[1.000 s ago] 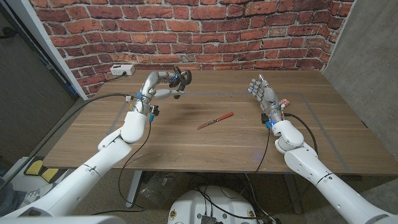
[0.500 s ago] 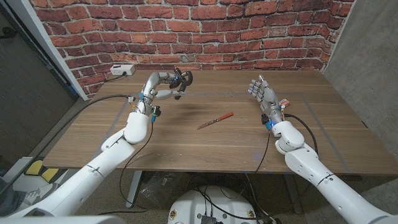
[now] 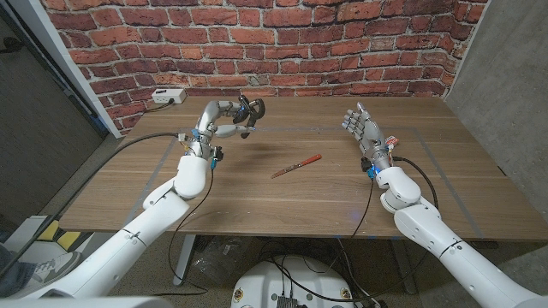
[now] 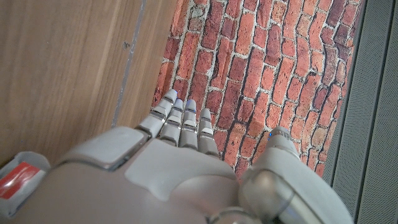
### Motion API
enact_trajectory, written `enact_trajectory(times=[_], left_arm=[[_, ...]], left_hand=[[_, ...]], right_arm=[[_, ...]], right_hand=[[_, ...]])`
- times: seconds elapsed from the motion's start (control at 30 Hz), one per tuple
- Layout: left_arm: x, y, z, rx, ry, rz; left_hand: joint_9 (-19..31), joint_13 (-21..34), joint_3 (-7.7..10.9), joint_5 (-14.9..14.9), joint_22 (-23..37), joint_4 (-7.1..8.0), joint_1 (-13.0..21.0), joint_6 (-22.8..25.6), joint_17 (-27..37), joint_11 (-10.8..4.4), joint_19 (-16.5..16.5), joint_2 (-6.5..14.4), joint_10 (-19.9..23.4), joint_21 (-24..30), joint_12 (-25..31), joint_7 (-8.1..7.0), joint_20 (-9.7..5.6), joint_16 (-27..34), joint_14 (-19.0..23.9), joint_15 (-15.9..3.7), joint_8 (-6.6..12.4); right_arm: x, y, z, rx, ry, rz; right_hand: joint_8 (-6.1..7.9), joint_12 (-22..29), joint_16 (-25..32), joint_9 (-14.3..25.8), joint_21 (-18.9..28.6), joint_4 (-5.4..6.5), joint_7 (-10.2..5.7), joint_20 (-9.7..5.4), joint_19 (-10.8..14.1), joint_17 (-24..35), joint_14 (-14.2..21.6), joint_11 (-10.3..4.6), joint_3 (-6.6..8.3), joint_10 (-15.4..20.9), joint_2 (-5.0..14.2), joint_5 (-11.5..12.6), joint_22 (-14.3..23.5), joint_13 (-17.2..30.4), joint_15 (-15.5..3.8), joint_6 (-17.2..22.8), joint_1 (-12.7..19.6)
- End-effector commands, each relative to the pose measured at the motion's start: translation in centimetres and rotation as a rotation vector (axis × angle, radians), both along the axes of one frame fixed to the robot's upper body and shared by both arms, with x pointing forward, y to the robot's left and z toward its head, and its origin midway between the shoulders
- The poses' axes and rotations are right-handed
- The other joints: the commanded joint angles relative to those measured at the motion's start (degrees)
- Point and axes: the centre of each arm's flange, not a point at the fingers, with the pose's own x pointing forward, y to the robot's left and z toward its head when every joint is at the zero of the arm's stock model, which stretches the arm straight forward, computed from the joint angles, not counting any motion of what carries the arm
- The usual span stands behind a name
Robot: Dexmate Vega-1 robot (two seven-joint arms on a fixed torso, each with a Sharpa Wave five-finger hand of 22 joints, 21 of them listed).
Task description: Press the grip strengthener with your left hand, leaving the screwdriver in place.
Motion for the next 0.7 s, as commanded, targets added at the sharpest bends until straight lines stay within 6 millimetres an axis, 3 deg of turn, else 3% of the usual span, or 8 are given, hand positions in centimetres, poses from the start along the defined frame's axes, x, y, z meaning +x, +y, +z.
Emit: enact_trajectory(times=[0.03,0.7], left_arm=[[0.05,-0.38,-0.38,-0.019,0.015,0.014],[0.53,0.02,-0.22,-0.017,0.036,0.007]], left_hand=[[0.99,0.68,13.49,-0.16,-0.19,-0.99,14.39,17.62,0.18,-1.72,2.57,13.84,2.41,4.22,0.38,6.34,-3.72,0.19,2.75,-4.09,5.81],[0.95,2.71,13.84,-0.08,-0.95,-0.72,14.44,15.88,0.67,-1.94,0.96,13.74,1.41,6.9,-0.01,5.86,-3.73,0.36,2.55,-4.0,7.0]], right_arm=[[-0.46,-0.22,0.06,-0.008,-0.002,-0.002],[-0.86,0.0,0.01,-0.01,-0.004,-0.008]], right_hand=[[0.04,-0.21,-0.09,0.08,-0.1,-0.32,0.03,0.14,0.65,0.21,0.24,0.24,0.21,0.06,0.5,0.4,0.1,0.1,0.06,-0.03,0.17],[0.07,-0.2,-0.09,0.08,-0.29,-0.33,0.07,0.14,0.77,0.21,0.25,0.17,0.21,0.12,0.54,0.4,0.11,0.11,-0.02,0.02,0.15]])
